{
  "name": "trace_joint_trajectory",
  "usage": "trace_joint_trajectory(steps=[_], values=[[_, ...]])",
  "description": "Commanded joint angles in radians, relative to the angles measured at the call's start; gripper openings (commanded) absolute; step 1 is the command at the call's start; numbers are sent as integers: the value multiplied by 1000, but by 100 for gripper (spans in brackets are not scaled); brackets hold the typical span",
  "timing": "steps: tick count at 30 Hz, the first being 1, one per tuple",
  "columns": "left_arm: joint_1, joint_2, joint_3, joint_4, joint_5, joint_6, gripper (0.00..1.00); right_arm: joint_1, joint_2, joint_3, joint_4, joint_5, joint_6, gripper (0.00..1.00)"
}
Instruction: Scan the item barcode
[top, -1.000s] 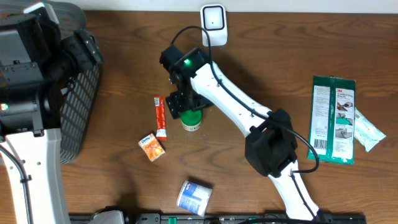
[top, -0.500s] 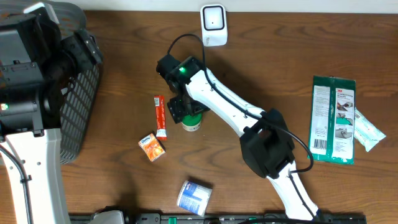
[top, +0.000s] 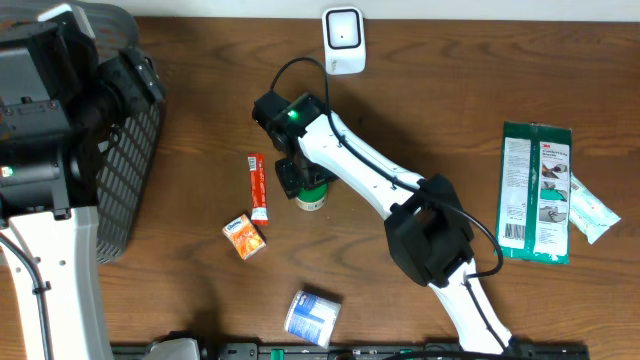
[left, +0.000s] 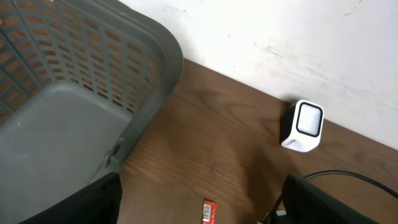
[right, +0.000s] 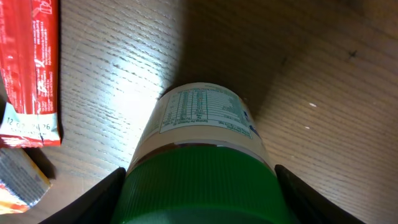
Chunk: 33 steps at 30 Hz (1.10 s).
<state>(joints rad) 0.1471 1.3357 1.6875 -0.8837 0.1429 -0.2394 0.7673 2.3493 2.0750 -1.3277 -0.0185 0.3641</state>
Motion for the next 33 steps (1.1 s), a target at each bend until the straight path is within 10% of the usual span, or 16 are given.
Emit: trace_joint_trajectory(steps=[1, 7, 22, 33], values=[[3, 5, 3, 1, -5, -2, 83, 12, 7, -7, -18, 18, 5, 66], [3, 5, 3, 1, -5, -3, 83, 13, 7, -7, -53, 16, 6, 74], [3, 5, 3, 1, -5, -2, 83, 8, -43, 9, -47, -20, -24, 35], [3, 5, 3, 1, -5, -2, 83, -4, -348, 39, 26, -16, -159, 31]])
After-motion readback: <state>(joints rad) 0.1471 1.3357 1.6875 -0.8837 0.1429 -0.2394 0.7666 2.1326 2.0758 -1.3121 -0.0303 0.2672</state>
